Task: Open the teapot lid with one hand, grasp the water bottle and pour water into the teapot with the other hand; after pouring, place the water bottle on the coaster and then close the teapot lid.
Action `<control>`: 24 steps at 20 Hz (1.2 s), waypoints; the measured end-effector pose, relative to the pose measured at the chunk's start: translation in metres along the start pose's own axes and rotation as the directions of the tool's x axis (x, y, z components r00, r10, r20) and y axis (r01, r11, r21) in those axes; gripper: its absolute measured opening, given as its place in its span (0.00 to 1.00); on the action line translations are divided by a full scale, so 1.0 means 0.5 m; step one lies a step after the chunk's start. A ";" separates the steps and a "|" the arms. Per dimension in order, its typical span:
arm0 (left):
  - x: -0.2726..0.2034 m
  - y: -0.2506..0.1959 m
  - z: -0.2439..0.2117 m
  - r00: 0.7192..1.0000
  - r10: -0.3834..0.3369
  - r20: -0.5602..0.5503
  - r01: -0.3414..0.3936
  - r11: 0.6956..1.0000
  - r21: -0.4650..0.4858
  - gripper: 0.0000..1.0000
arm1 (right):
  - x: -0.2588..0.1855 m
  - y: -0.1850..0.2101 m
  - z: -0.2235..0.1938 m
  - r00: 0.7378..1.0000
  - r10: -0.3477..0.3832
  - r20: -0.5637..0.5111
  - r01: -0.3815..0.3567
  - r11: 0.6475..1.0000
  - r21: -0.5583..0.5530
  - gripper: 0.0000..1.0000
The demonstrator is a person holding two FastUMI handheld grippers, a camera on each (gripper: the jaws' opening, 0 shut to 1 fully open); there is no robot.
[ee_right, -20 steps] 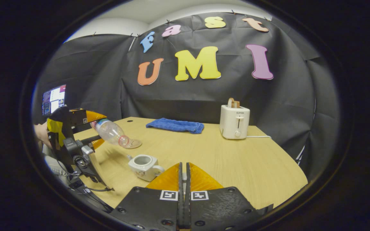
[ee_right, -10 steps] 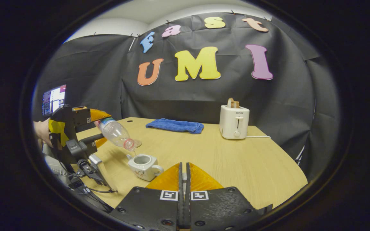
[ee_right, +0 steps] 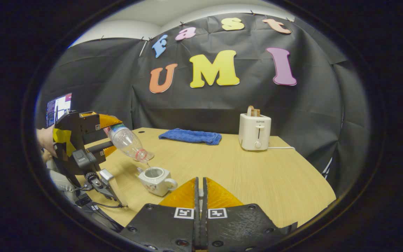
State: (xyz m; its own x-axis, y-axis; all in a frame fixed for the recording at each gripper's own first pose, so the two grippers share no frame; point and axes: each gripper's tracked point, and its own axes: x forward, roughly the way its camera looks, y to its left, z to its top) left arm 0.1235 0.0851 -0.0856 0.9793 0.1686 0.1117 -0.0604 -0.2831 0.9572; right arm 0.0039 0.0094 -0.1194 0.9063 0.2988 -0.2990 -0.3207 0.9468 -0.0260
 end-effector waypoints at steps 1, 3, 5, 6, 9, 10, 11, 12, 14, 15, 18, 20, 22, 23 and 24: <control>0.003 0.003 0.001 1.000 0.003 -0.001 -0.003 1.000 0.007 0.72 | 0.002 0.000 -0.001 1.000 0.001 -0.001 -0.001 1.000 0.001 0.00; 0.006 0.001 0.001 1.000 0.002 -0.001 -0.002 1.000 0.021 0.72 | -0.002 0.000 -0.004 1.000 0.004 -0.002 -0.004 1.000 0.002 0.00; 0.001 0.002 -0.001 1.000 0.011 -0.004 -0.011 0.999 0.039 0.72 | -0.001 -0.002 -0.004 1.000 0.004 -0.002 -0.004 1.000 0.001 0.00; 0.000 0.002 0.000 1.000 0.017 -0.004 -0.017 0.999 0.046 0.72 | -0.001 -0.002 -0.003 1.000 0.004 -0.001 -0.004 1.000 0.003 0.00; 0.004 0.007 -0.002 0.999 0.031 -0.006 -0.031 0.997 0.064 0.72 | -0.003 -0.002 -0.005 1.000 0.006 0.002 -0.006 1.000 0.007 0.00; 0.000 0.008 -0.001 0.999 0.037 -0.007 -0.036 0.997 0.072 0.72 | -0.003 0.000 -0.003 1.000 0.007 0.003 -0.007 1.000 0.007 0.00; 0.001 0.010 -0.002 0.999 0.041 -0.005 -0.041 0.996 0.079 0.72 | -0.004 0.000 -0.003 1.000 0.008 0.003 -0.008 1.000 0.007 0.00; 0.001 0.010 -0.001 0.999 0.045 -0.007 -0.044 0.995 0.085 0.72 | -0.003 0.001 -0.002 1.000 0.010 0.004 -0.010 1.000 0.008 0.00; -0.003 0.015 0.002 0.998 0.059 -0.003 -0.059 0.993 0.105 0.72 | -0.002 0.002 -0.002 1.000 0.011 0.005 -0.011 1.000 0.009 0.00; -0.008 0.018 0.006 0.998 0.069 0.001 -0.069 0.991 0.117 0.72 | -0.003 0.003 -0.003 1.000 0.012 0.005 -0.012 1.000 0.010 0.00; -0.004 0.035 0.002 0.996 0.092 0.002 -0.091 0.986 0.143 0.72 | -0.001 0.004 0.000 1.000 0.015 0.007 -0.015 1.000 0.012 0.00; 0.000 0.052 0.001 0.994 0.114 0.004 -0.113 0.980 0.161 0.72 | 0.001 0.005 0.002 1.000 0.016 0.009 -0.017 1.000 0.012 0.00; 0.001 0.060 0.000 0.992 0.125 0.007 -0.124 0.977 0.176 0.72 | -0.001 0.004 0.000 1.000 0.018 0.010 -0.018 1.000 0.016 0.00; -0.001 0.063 0.000 0.992 0.130 0.008 -0.129 0.975 0.182 0.72 | -0.004 0.002 -0.003 1.000 0.019 0.012 -0.019 1.000 0.018 0.00; 0.000 0.062 0.000 0.992 0.129 0.007 -0.128 0.974 0.187 0.72 | -0.003 0.005 -0.002 1.000 0.019 0.012 -0.019 1.000 0.018 0.00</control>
State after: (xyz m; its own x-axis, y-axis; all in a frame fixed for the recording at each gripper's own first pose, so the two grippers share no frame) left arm 0.1219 0.0763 -0.0560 0.9647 0.1235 0.2324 -0.1485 -0.4736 0.8681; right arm 0.0017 0.0111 -0.1199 0.9033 0.3183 -0.2876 -0.3330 0.9429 -0.0026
